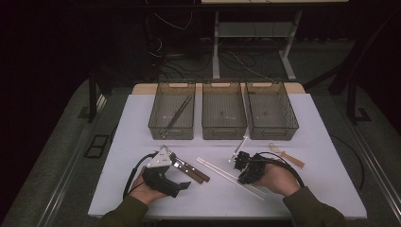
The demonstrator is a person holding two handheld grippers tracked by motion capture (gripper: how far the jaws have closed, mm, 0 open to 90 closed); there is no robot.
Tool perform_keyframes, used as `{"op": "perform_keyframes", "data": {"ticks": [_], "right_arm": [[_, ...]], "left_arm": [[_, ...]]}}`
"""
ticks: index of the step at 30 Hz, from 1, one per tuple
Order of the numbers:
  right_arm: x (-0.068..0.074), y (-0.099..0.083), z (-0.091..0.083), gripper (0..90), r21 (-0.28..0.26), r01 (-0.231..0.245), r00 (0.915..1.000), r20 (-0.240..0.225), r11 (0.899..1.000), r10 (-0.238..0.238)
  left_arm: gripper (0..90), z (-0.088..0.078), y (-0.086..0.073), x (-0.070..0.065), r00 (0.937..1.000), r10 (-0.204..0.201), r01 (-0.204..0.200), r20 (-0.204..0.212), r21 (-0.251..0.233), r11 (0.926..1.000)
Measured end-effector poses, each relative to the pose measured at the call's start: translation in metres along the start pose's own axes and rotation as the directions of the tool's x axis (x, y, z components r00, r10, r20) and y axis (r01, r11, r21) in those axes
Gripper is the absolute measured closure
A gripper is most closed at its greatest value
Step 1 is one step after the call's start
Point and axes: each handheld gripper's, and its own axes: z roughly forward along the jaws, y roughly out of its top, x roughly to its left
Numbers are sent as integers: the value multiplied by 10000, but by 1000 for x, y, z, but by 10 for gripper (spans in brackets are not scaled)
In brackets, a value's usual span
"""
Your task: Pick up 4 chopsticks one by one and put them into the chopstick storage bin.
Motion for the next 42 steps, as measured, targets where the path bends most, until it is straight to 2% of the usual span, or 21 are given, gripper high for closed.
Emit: {"op": "perform_keyframes", "data": {"ticks": [6, 10, 18, 23, 28, 33, 37, 42], "right_arm": [[4, 9, 2, 821, 666, 76, 9991, 410, 9978, -103], [4, 15, 3, 825, 1038, -81, 9992, 405, 9946, 39], [3, 14, 3, 855, 1027, -260, 9986, 479, 9944, 212], [-1, 7, 1, 856, 545, -406, 9991, 159, 9977, 398], [-9, 0, -5, 856, -144, -676, 9977, 99, 9976, 677], [-21, -11, -10, 856, -1173, -968, 9952, -264, 9884, 944], [-26, -16, -14, 856, -1618, -1152, 9930, -440, 9801, 1094], [-28, -19, -20, 856, -2214, -923, 9956, -358, 9708, 865]], "left_arm": [[0, 0, 0, 0, 10000, 29, -29, 22, 22, 10000], [0, 0, 0, 0, 10000, 46, -46, 24, 16, 10000], [0, 0, 0, 0, 10000, 72, -72, 23, 21, 10000], [0, 0, 0, 0, 10000, 82, -82, 17, 2, 10000], [0, -1, 0, 0, 10000, 100, -100, 9, 17, 9999], [0, -1, 0, 0, 10000, 78, -78, 12, -25, 10000], [0, -1, 0, 0, 10000, 74, -74, 24, -27, 10000], [0, -1, 0, 0, 9999, 149, -149, 58, 51, 9999]]}}
